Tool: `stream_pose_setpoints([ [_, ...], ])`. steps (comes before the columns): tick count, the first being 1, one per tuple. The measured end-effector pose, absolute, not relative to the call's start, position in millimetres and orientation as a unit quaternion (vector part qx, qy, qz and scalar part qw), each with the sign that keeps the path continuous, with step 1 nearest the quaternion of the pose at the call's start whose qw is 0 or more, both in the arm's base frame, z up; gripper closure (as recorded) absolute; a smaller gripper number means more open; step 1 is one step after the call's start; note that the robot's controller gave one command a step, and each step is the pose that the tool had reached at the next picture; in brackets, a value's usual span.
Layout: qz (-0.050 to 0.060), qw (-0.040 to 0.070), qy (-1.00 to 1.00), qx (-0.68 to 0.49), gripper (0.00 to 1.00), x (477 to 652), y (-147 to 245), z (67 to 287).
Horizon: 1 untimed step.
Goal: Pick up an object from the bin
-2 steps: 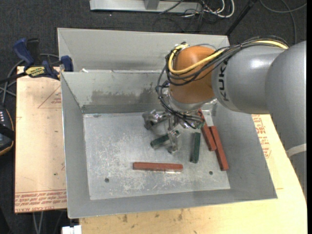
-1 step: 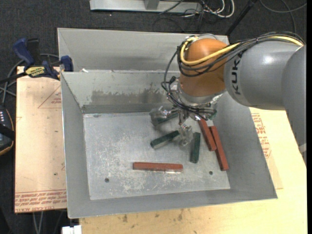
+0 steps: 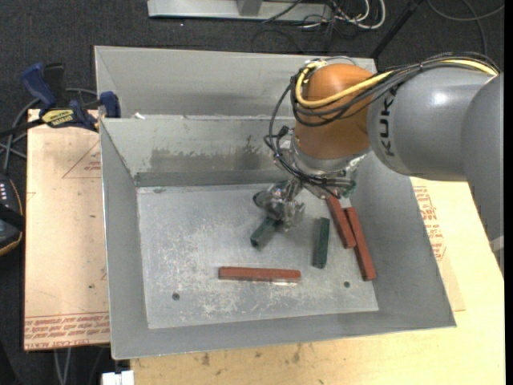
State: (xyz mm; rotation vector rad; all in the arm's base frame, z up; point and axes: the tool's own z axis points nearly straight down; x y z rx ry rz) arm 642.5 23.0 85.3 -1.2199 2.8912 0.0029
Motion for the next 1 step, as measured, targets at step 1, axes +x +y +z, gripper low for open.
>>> stream_pose_setpoints([
  [1, 0.000, 0.006, 0.938, -0.346, 1.00, 633.0, 52.4, 216.3],
])
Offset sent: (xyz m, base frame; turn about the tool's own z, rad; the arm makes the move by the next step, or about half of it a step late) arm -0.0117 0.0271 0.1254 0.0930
